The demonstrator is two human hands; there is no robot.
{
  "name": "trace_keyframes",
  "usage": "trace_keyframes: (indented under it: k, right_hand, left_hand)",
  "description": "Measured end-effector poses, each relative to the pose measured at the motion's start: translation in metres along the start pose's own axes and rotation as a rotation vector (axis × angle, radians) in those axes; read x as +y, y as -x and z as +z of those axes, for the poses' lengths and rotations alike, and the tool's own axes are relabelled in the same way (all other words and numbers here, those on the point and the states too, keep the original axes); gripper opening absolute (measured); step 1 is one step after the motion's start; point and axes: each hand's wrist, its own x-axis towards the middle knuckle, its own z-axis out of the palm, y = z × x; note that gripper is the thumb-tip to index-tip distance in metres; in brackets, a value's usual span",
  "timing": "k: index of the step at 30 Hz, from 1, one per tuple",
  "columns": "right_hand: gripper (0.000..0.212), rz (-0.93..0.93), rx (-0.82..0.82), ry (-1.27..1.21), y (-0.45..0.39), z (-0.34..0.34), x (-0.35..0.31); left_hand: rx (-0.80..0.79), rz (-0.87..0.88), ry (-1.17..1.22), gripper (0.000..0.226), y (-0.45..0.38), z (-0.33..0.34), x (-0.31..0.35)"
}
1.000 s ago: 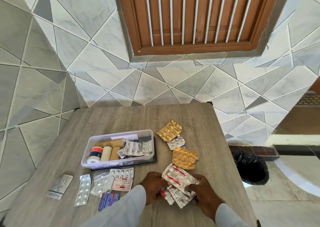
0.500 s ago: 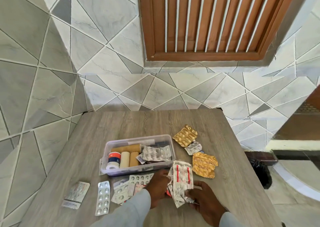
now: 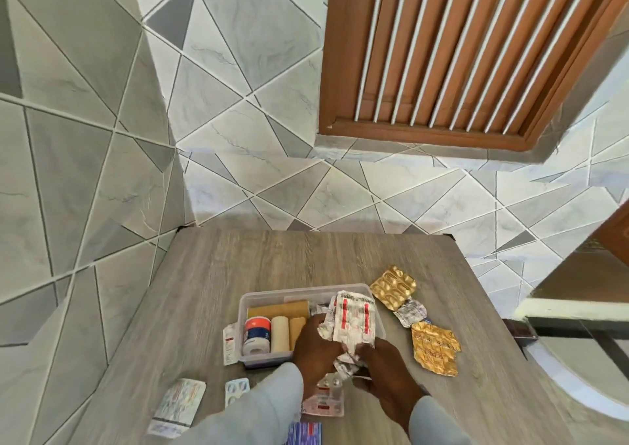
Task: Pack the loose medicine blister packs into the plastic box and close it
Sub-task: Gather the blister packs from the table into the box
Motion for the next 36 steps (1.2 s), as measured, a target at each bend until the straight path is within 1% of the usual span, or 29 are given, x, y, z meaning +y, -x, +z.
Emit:
trace_keyframes:
  k: [2,4,6,7,9,11,12,14,15,17,18,19,20,22,24,26,28,30,32,34,36]
  right_hand:
    - [0.017,-0.040,0.043,0.070,-0.008,0.000,-0.008]
    - [0.023,-0.062,0.087,0.023,-0.018,-0.004,-0.017]
    - [0.027,-0.053,0.059,-0.127,-0.030,-0.010,-0.029]
    - [0.028,-0.048,0.024,-0.191,-0.037,-0.013,-0.035]
    - [0.032,-0.032,-0.045,-0.225,-0.047,-0.017,-0.045]
    - [0.038,-0.016,-0.077,-0.213,-0.060,-0.021,-0.049]
    - [0.040,-0.010,-0.081,-0.203,-0.065,-0.022,-0.051]
    - [0.039,-0.008,-0.119,-0.193,-0.071,-0.022,-0.054]
    - [0.036,-0.011,-0.163,-0.202,-0.074,-0.023,-0.056]
    - [0.032,-0.008,-0.212,-0.200,-0.077,-0.024,-0.060]
    - [0.028,-0.025,-0.179,-0.152,-0.079,-0.026,-0.060]
    - [0.023,-0.066,-0.113,-0.060,-0.083,-0.028,-0.061]
    - [0.023,-0.115,-0.043,0.062,-0.088,-0.032,-0.061]
    - [0.038,-0.227,0.039,0.351,-0.095,-0.040,-0.064]
    - [0.050,-0.357,0.052,0.628,-0.099,-0.048,-0.064]
    - [0.046,-0.507,0.039,0.941,-0.101,-0.053,-0.063]
    - [0.041,-0.598,0.048,1.159,-0.102,-0.053,-0.061]
    - [0.037,-0.621,0.059,1.305,-0.102,-0.050,-0.061]
    - [0.032,-0.590,0.063,1.436,-0.102,-0.046,-0.061]
    - [0.032,-0.560,0.057,1.477,-0.102,-0.043,-0.058]
    - [0.033,-0.591,0.073,1.448,-0.103,-0.041,-0.054]
  left_hand:
    - [0.028,-0.035,0.085,0.035,-0.008,-0.005,0.007]
    - [0.032,-0.085,0.108,0.042,-0.017,-0.010,0.014]
    - [0.005,-0.090,0.044,0.047,-0.030,-0.013,0.020]
    - [-0.012,-0.076,-0.016,0.045,-0.037,-0.012,0.024]
    - [-0.060,-0.043,-0.123,0.032,-0.043,-0.009,0.034]
    - [-0.078,0.018,-0.208,0.029,-0.051,-0.003,0.045]
    - [-0.073,0.039,-0.280,0.032,-0.055,-0.001,0.051]
    - [-0.053,0.052,-0.447,0.051,-0.061,0.000,0.061]
    - [-0.034,0.052,-0.507,0.060,-0.067,0.001,0.062]
    - [-0.006,0.059,-0.617,0.065,-0.075,0.000,0.065]
    - [-0.005,0.061,-0.671,0.063,-0.077,0.000,0.068]
    - [-0.011,0.064,-0.715,0.059,-0.078,-0.002,0.071]
    - [-0.023,0.067,-0.747,0.057,-0.079,-0.002,0.074]
    - [-0.078,0.072,-0.800,0.057,-0.080,-0.003,0.080]
    - [-0.145,0.054,-0.866,0.059,-0.081,-0.004,0.083]
    - [-0.175,0.053,-0.958,0.057,-0.084,-0.002,0.082]
    - [-0.182,0.047,-1.053,0.050,-0.087,-0.001,0.079]
    - [-0.156,0.027,-1.035,0.048,-0.090,-0.004,0.072]
    - [-0.126,0.026,-0.964,0.050,-0.092,-0.009,0.065]
    - [-0.088,0.042,-0.899,0.050,-0.093,-0.010,0.058]
    - [-0.033,0.101,-0.877,0.048,-0.095,-0.009,0.054]
